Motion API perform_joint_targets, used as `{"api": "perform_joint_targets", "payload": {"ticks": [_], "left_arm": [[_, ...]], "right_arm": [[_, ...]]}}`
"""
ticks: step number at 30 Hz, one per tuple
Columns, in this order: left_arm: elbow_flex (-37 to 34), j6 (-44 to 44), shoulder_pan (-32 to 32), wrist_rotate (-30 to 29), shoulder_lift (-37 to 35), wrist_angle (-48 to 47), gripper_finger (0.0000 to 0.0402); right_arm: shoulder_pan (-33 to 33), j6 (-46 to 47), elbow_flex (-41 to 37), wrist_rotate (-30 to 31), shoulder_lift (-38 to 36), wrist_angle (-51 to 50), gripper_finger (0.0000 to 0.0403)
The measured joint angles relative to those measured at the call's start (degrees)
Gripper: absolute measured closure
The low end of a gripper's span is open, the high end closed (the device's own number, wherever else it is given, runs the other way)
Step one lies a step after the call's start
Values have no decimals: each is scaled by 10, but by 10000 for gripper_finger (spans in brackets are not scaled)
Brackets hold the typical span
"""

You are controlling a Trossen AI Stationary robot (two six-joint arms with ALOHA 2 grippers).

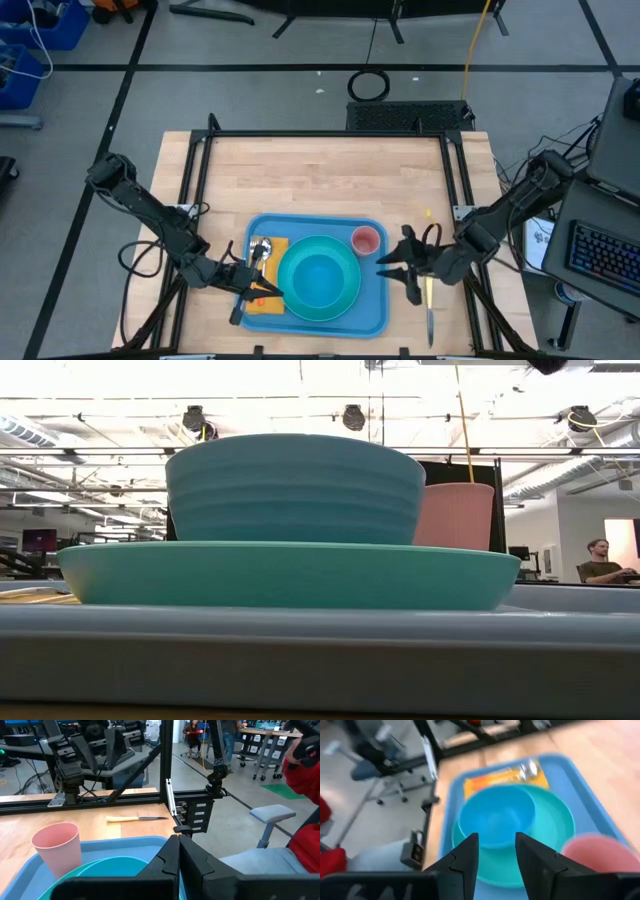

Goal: Set up tray
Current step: Put the yellow knife on the yellow napkin to the right of the orange spoon

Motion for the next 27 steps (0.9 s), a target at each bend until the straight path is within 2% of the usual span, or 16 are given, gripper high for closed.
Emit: {"api": "perform_joint_targets", "payload": {"ticks": [4,10,20,27], "left_arm": [[0,-4,0,0,0,0,389],[0,7,0,0,0,0,366],[0,44,2,0,0,-1,369],[0,64,16,0,0,-3,366]], "right_arm": [[0,68,30,-23,18,-79,291],[0,156,46,-76,32,-104,294],[5,420,46,-143,48,-289,294],[26,569,45,-202,70,-349,294]]}}
